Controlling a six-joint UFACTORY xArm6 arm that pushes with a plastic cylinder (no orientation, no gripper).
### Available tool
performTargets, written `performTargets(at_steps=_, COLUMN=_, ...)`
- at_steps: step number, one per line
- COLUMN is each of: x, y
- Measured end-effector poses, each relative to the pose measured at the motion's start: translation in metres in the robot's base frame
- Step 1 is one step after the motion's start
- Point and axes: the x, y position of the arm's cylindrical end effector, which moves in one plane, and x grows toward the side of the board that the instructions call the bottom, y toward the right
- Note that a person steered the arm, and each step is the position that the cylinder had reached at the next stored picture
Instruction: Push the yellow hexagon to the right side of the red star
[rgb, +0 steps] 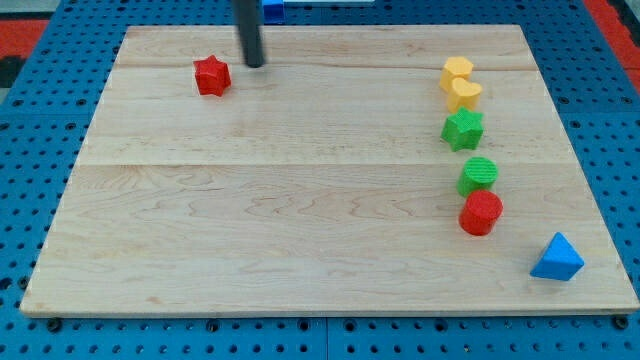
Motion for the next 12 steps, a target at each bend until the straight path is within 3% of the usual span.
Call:
performTargets(at_steps=1, x=-0.03, y=0.112)
performTargets(at_steps=2, x=-0.026, y=0.223)
performTargets(at_steps=3, x=0.006, y=0.295)
performTargets(at_steps=4, x=0.044, y=0.284)
performTargets(at_steps=5, x=0.061, y=0.198)
performTargets(at_steps=6, x=0.043, y=0.191)
performTargets(at_steps=7, x=0.027, y=0.29)
performTargets(at_steps=9, x=0.005, y=0.152)
performTargets(at_steps=10, x=0.027, y=0.064)
performTargets(at_steps=11, x=0.031, y=0.055)
performTargets(at_steps=12, x=0.04, y=0.087)
